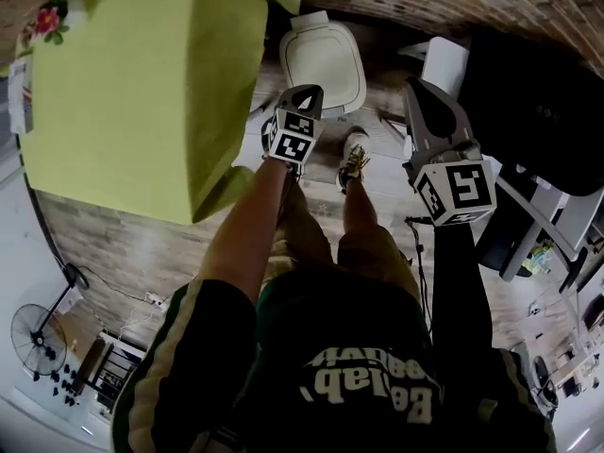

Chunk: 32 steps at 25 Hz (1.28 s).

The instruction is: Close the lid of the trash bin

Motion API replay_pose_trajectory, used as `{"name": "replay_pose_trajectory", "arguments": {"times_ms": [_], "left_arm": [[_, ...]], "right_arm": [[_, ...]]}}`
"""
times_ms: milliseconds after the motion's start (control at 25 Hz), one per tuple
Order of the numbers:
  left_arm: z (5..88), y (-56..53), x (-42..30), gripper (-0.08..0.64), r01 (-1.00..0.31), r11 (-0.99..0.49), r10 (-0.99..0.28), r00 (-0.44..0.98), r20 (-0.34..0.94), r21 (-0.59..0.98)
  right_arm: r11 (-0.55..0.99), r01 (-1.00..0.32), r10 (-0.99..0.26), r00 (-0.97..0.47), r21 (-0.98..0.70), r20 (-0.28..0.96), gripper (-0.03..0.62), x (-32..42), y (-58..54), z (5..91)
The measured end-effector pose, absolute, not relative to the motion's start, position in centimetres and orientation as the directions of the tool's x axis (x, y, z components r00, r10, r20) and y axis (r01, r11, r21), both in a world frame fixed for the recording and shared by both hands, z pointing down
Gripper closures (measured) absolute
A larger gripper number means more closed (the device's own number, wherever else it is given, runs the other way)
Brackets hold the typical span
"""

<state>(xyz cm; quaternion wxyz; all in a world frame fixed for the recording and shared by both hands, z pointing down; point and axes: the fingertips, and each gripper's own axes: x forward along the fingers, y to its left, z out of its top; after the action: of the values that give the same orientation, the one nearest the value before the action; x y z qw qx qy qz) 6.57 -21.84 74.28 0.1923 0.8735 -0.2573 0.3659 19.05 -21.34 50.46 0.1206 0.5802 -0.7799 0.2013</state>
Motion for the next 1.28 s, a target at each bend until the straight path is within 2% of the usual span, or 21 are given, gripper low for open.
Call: {"name": "replay_pose_trajectory", "arguments": {"times_ms": [440, 800, 1280], "left_arm": [[58.7, -24.0, 10.2, 0.555, -0.587, -0.805, -0.423, 0.672, 0.607, 0.088], [47.7, -23.4, 11.4, 0.555, -0.558, -0.83, -0.478, 0.713, 0.513, 0.002], [36.5, -24.5, 10.3, 0.555, -0.635, -0.772, -0.598, 0.703, 0.386, -0.04]], "right_arm": [[0.229, -0.951, -0.883, -0.292, -0.207, 0.366, 0.581, 21.2, -19.5, 45.5], [0.283, -0.94, -0.896, -0.33, -0.19, 0.298, 0.581, 21.1, -19.5, 40.6], [0.334, -0.932, -0.913, -0.358, -0.141, 0.196, 0.581, 21.7, -21.3, 33.5]]}}
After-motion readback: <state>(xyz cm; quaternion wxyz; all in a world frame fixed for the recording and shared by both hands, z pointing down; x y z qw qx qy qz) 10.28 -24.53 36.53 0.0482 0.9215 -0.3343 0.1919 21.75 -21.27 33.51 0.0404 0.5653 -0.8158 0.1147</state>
